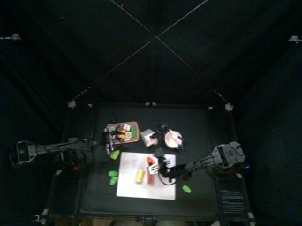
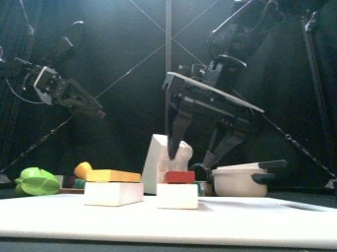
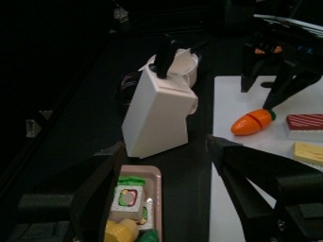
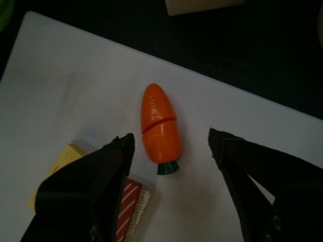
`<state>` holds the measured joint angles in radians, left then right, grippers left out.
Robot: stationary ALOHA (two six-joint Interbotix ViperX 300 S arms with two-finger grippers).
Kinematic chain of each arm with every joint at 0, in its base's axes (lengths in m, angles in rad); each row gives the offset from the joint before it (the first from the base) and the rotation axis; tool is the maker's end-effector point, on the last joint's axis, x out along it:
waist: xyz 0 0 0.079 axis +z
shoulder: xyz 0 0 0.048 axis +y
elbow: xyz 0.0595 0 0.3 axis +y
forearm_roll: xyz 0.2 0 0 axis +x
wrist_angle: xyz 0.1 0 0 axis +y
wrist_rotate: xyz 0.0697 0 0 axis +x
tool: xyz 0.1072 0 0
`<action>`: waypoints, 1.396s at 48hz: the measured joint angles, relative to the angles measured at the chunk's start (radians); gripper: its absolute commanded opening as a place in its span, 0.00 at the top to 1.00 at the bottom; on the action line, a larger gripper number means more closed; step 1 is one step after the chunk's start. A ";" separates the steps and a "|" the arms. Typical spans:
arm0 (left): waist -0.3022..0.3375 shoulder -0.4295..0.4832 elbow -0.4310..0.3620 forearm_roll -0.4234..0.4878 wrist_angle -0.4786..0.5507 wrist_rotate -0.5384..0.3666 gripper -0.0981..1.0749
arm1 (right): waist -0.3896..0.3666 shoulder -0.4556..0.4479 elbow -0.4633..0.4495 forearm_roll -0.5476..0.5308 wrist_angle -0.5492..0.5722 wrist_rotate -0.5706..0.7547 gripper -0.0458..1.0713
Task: Put carrot on cutting board to cut
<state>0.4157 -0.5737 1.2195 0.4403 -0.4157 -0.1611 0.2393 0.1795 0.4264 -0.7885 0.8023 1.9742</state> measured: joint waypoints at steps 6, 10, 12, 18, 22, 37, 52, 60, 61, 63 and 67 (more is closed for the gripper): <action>0.000 0.000 0.000 0.000 0.000 0.000 0.06 | 0.000 -0.005 0.014 -0.002 -0.012 0.000 0.11; 0.000 0.000 0.000 0.000 0.000 0.000 0.06 | 0.000 -0.003 0.014 -0.009 -0.031 0.000 0.11; 0.000 0.000 0.000 0.000 0.000 0.000 0.06 | -0.002 -0.003 0.011 -0.017 -0.041 0.000 0.11; 0.000 0.000 0.000 0.000 0.000 0.000 0.06 | -0.003 -0.003 -0.002 -0.035 -0.072 -0.002 0.11; 0.000 -0.002 0.000 0.000 0.000 0.000 0.06 | -0.009 0.003 -0.015 -0.044 -0.094 -0.003 0.11; 0.000 0.000 0.000 0.003 0.000 0.000 0.06 | -0.029 0.052 -0.057 -0.072 -0.127 -0.005 0.11; 0.000 -0.002 0.000 0.000 0.000 0.000 0.06 | -0.038 0.055 -0.057 -0.081 -0.104 -0.006 0.11; 0.000 0.000 0.000 0.003 0.000 0.000 0.06 | -0.037 0.034 -0.049 -0.109 -0.092 -0.008 0.11; 0.000 0.000 0.000 0.000 0.000 0.000 0.06 | -0.037 0.028 -0.046 -0.112 -0.091 -0.008 0.11; 0.000 0.000 0.000 0.000 0.000 0.000 0.06 | -0.037 0.014 -0.040 -0.114 -0.089 -0.006 0.11; 0.000 -0.002 0.000 0.000 0.000 0.000 0.06 | -0.037 -0.023 -0.020 -0.117 -0.083 -0.008 0.11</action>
<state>0.4157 -0.5752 1.2195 0.4403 -0.4157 -0.1611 0.2025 0.1565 0.4065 -0.9050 0.7194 1.9666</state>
